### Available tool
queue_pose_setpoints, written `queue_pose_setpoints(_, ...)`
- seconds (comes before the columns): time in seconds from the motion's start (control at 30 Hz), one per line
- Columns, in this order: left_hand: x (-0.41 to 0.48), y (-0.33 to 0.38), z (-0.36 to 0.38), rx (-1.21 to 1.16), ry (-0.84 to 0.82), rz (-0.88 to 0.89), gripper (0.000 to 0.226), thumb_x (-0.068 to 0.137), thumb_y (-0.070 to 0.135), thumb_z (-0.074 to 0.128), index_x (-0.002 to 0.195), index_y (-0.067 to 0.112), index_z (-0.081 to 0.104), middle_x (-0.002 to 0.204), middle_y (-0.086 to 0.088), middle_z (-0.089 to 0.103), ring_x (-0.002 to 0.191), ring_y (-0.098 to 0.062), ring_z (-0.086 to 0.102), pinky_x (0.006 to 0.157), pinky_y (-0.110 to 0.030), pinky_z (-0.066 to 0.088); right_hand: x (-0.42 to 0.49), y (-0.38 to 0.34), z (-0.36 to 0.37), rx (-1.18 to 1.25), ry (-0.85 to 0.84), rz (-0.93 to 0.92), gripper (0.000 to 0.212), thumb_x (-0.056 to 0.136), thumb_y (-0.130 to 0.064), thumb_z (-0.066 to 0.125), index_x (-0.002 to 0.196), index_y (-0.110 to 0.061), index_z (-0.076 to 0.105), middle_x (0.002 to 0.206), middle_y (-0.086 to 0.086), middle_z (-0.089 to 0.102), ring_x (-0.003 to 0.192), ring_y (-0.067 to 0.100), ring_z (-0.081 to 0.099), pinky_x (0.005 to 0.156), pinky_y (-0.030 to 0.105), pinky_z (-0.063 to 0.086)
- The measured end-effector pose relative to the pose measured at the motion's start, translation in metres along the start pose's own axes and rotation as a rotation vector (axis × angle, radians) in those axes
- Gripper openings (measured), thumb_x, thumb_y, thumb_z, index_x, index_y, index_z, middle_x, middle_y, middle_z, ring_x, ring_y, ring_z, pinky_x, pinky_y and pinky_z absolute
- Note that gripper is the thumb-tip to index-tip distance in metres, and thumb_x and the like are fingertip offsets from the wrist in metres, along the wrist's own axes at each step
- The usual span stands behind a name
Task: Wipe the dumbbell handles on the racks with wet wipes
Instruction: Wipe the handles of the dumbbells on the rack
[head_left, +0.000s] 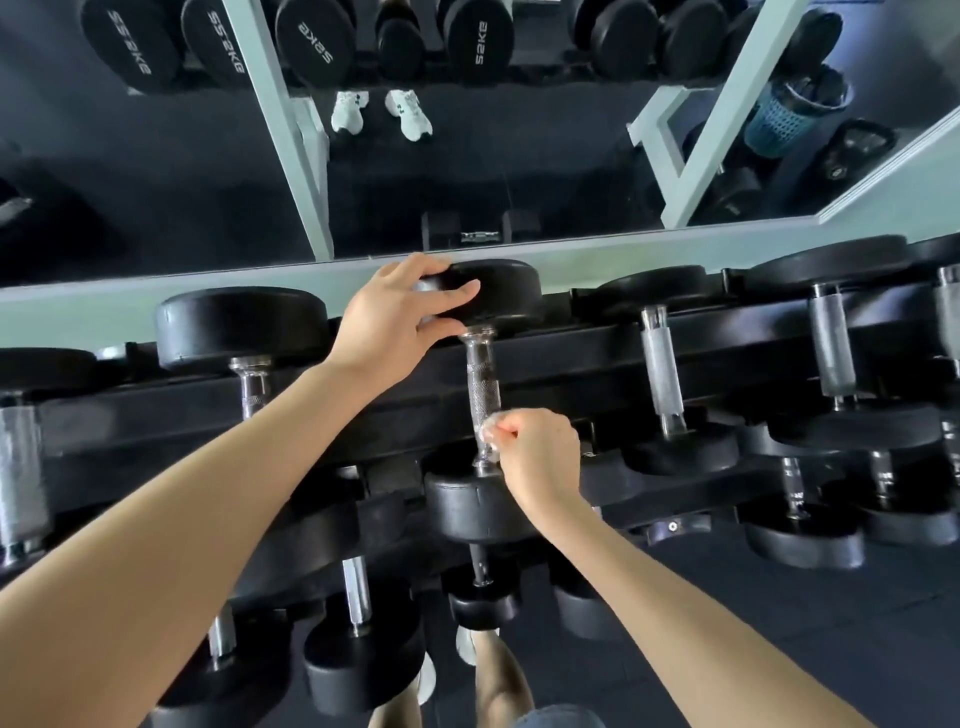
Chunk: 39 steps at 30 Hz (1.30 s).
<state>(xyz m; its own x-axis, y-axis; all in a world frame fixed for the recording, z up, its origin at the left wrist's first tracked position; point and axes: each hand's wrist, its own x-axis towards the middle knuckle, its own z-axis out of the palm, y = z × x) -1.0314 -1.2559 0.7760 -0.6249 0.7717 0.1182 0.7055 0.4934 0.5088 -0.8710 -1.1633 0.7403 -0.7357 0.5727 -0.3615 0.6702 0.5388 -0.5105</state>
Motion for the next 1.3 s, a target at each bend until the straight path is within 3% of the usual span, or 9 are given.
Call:
queue_pose_setpoints(0.17, 0.001, 0.0, 0.001, 0.002, -0.01, -0.013, 0.038, 0.088, 0.023, 0.064, 0.125, 0.03, 0.06, 0.133, -0.001, 0.052, 0.119, -0.023, 0.047, 0.088, -0.029, 0.04, 0.025, -0.013, -0.002, -0.017, 0.074, 0.118, 0.032, 0.079, -0.016, 0.063, 0.051, -0.009, 0.051, 0.049, 0.002, 0.055, 0.046, 0.014, 0.048, 0.045, 0.026, 0.036)
queue_pose_setpoints(0.37, 0.001, 0.0, 0.0, -0.009, -0.024, -0.02, 0.039, 0.088, 0.025, 0.064, 0.126, 0.032, 0.059, 0.131, 0.0, 0.052, 0.119, -0.023, 0.047, 0.087, -0.03, 0.041, 0.019, -0.011, -0.004, 0.088, 0.145, 0.057, 0.03, 0.086, -0.02, 0.062, 0.06, -0.005, 0.06, 0.064, 0.001, 0.067, 0.063, 0.016, 0.062, 0.055, 0.022, 0.044)
queue_pose_setpoints(0.53, 0.001, 0.001, -0.001, -0.012, -0.027, -0.024, 0.04, 0.088, 0.026, 0.063, 0.127, 0.034, 0.058, 0.134, 0.002, 0.05, 0.12, -0.021, 0.046, 0.086, -0.027, 0.039, 0.007, -0.004, -0.018, 0.487, 0.246, -0.093, 0.027, 0.094, -0.021, 0.056, 0.071, -0.013, 0.068, 0.07, -0.005, 0.069, 0.069, 0.008, 0.064, 0.064, 0.015, 0.045)
queue_pose_setpoints(0.67, 0.002, 0.002, -0.002, 0.003, -0.033, -0.027, 0.04, 0.09, 0.028, 0.061, 0.129, 0.035, 0.056, 0.136, 0.003, 0.048, 0.121, -0.021, 0.044, 0.085, -0.026, 0.038, 0.019, -0.007, -0.009, 0.288, 0.167, -0.161, 0.019, 0.093, -0.023, 0.055, 0.076, -0.026, 0.065, 0.073, -0.011, 0.068, 0.071, 0.002, 0.062, 0.066, 0.012, 0.041)
queue_pose_setpoints(0.83, 0.001, -0.001, 0.0, 0.009, -0.015, -0.003, 0.039, 0.09, 0.028, 0.061, 0.128, 0.035, 0.056, 0.135, 0.001, 0.048, 0.117, -0.022, 0.046, 0.085, -0.035, 0.047, 0.034, -0.001, -0.004, -0.12, 0.404, -0.369, 0.009, 0.081, -0.014, 0.066, 0.088, -0.016, 0.072, 0.081, -0.007, 0.061, 0.075, 0.01, 0.052, 0.06, 0.023, 0.041)
queue_pose_setpoints(1.0, 0.003, -0.002, 0.002, 0.011, 0.004, 0.032, 0.039, 0.089, 0.026, 0.064, 0.126, 0.032, 0.059, 0.132, -0.003, 0.051, 0.113, -0.026, 0.05, 0.083, -0.039, 0.05, 0.037, 0.013, -0.008, -0.196, -0.007, -0.523, 0.034, 0.096, -0.03, 0.041, 0.115, -0.011, 0.063, 0.082, -0.023, 0.041, 0.078, -0.023, 0.042, 0.068, -0.002, 0.03)
queue_pose_setpoints(1.17, 0.001, -0.005, 0.004, 0.008, 0.035, 0.05, 0.039, 0.087, 0.024, 0.066, 0.125, 0.031, 0.061, 0.129, -0.005, 0.054, 0.111, -0.028, 0.052, 0.078, -0.041, 0.051, 0.054, -0.004, -0.017, -0.42, -0.007, -0.601, 0.019, 0.096, -0.021, 0.049, 0.109, -0.015, 0.061, 0.103, 0.001, 0.056, 0.096, 0.015, 0.054, 0.076, 0.025, 0.041)
queue_pose_setpoints(1.23, 0.001, -0.005, 0.005, 0.014, 0.04, 0.044, 0.039, 0.088, 0.024, 0.065, 0.125, 0.031, 0.06, 0.129, -0.005, 0.053, 0.111, -0.028, 0.051, 0.077, -0.04, 0.051, 0.051, -0.011, -0.015, -0.398, 0.06, -0.565, 0.015, 0.091, -0.027, 0.055, 0.082, -0.016, 0.059, 0.095, 0.004, 0.058, 0.086, 0.018, 0.058, 0.073, 0.033, 0.044)
queue_pose_setpoints(1.3, 0.0, -0.004, 0.006, 0.016, 0.042, 0.048, 0.038, 0.088, 0.023, 0.065, 0.125, 0.031, 0.061, 0.13, -0.005, 0.053, 0.112, -0.029, 0.051, 0.077, -0.04, 0.051, 0.041, -0.003, -0.014, -0.362, 0.008, -0.61, 0.01, 0.093, -0.022, 0.055, 0.088, -0.015, 0.061, 0.097, 0.006, 0.059, 0.087, 0.018, 0.058, 0.074, 0.029, 0.043)
